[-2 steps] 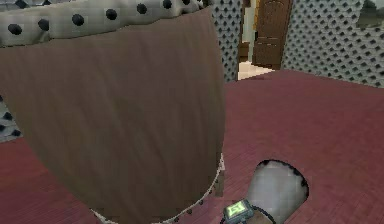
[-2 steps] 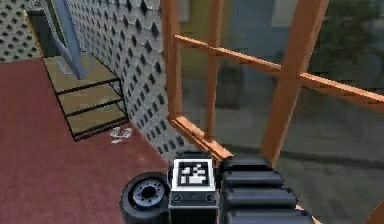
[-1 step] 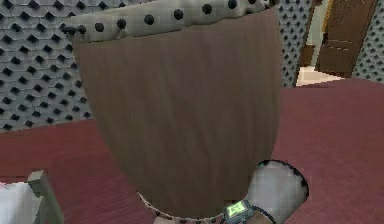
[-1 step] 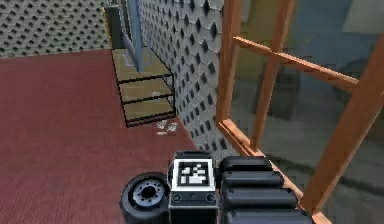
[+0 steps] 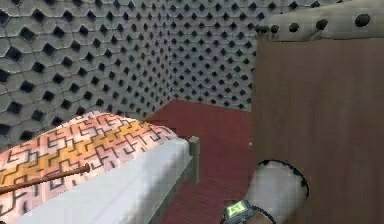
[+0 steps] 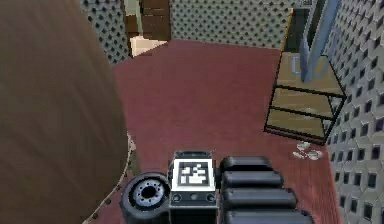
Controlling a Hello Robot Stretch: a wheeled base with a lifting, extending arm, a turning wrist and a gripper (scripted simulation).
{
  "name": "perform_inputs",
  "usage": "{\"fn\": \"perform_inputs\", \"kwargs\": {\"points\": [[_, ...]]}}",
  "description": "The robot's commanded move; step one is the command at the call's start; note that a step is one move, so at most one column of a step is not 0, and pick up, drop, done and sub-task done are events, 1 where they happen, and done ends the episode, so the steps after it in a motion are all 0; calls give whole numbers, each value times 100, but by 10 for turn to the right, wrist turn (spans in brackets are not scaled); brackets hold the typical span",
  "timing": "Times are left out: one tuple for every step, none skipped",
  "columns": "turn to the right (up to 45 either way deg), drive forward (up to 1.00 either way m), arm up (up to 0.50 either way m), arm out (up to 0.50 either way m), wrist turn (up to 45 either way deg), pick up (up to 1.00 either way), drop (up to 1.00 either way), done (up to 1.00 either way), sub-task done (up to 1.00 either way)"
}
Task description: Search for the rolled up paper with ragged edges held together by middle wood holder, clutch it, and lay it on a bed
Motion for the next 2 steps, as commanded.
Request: {"fn": "perform_inputs", "kwargs": {"points": [[-450,0,0,0,0,0,0,0,0],[-120,0,0,0,0,0,0,0,0]]}}
